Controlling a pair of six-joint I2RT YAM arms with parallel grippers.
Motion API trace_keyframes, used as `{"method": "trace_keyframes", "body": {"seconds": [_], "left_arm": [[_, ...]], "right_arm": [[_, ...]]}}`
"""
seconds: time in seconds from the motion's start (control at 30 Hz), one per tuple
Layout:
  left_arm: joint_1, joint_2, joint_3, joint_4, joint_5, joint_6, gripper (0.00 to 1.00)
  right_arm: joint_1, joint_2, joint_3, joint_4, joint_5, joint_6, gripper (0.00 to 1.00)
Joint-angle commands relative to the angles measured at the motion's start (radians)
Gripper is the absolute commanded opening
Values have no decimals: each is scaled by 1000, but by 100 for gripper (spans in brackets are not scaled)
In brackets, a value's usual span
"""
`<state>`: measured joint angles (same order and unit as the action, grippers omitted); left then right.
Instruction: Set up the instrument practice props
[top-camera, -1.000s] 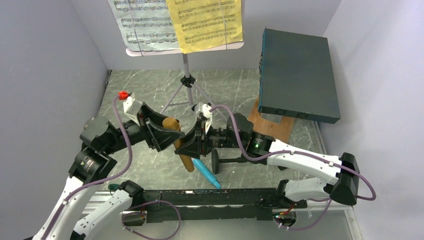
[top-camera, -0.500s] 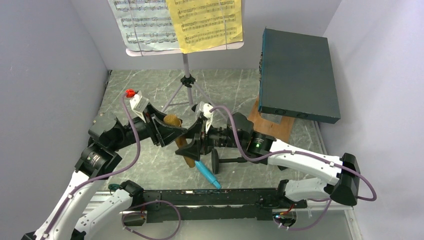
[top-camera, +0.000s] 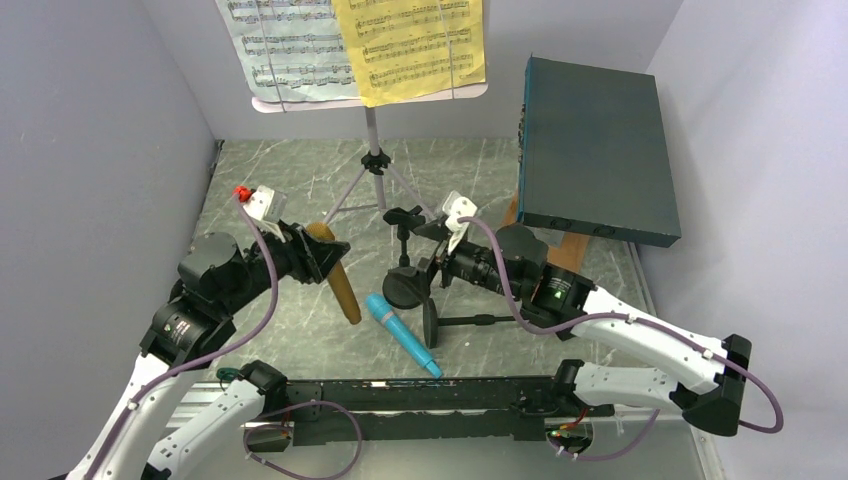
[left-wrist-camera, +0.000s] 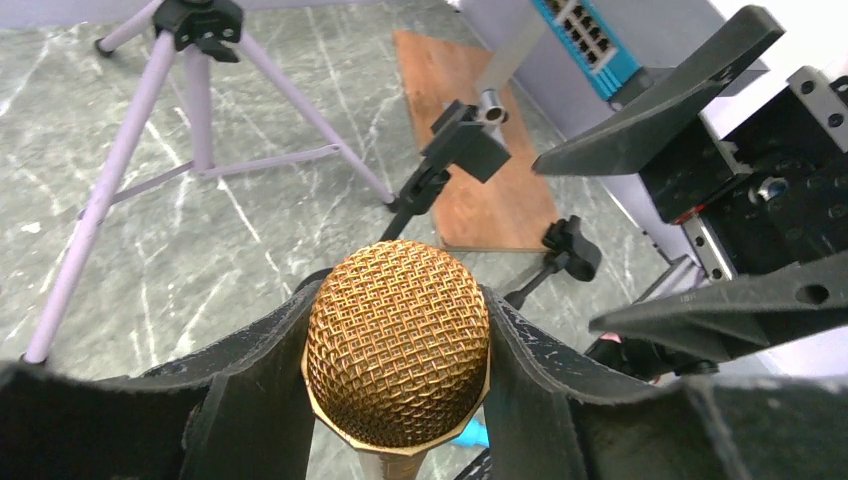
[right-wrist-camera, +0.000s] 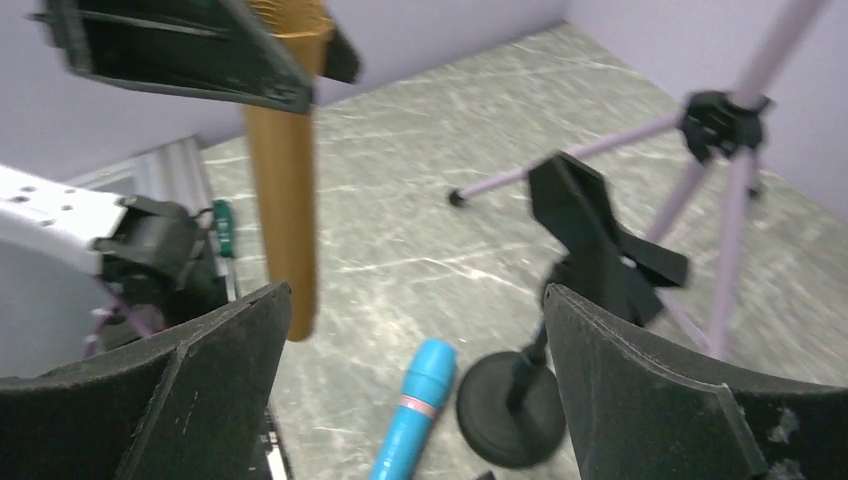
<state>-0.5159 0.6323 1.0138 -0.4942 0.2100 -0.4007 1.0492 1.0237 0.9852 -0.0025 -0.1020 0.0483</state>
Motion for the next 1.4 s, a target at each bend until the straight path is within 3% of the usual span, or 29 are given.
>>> {"method": "trace_keyframes", "body": {"seconds": [0.0,0.27,0.57,0.67,0.83,0.97,1.1,1.37], "left_arm": [[-1,1,9,-4,-109,28,0],[-1,15,16,-26,-113,33,0],[-1,33,15,-27,-67,24,0],[-1,33,13,-26,-53,20,0],[-1,21,12,-49,-56,23,0],[-1,16,26,-61,-76,24,0],[-1,22,45,-79,-77,37,0],[-1,-2,57,-99,-110,39,0]], "right_arm": [[-37,-39,6,-53,179,-39,99],[-123,-5,69,-136,273,-39,99],[-196,56,71,-51,43,17,94],[-209,98,91,-35,18,45,81],[-212,143,98,18,-52,77,50],[-213,181,112,60,-121,114,20],[-213,200,76,151,-159,157,0],[-194,206,24,297,-145,230,0]]}}
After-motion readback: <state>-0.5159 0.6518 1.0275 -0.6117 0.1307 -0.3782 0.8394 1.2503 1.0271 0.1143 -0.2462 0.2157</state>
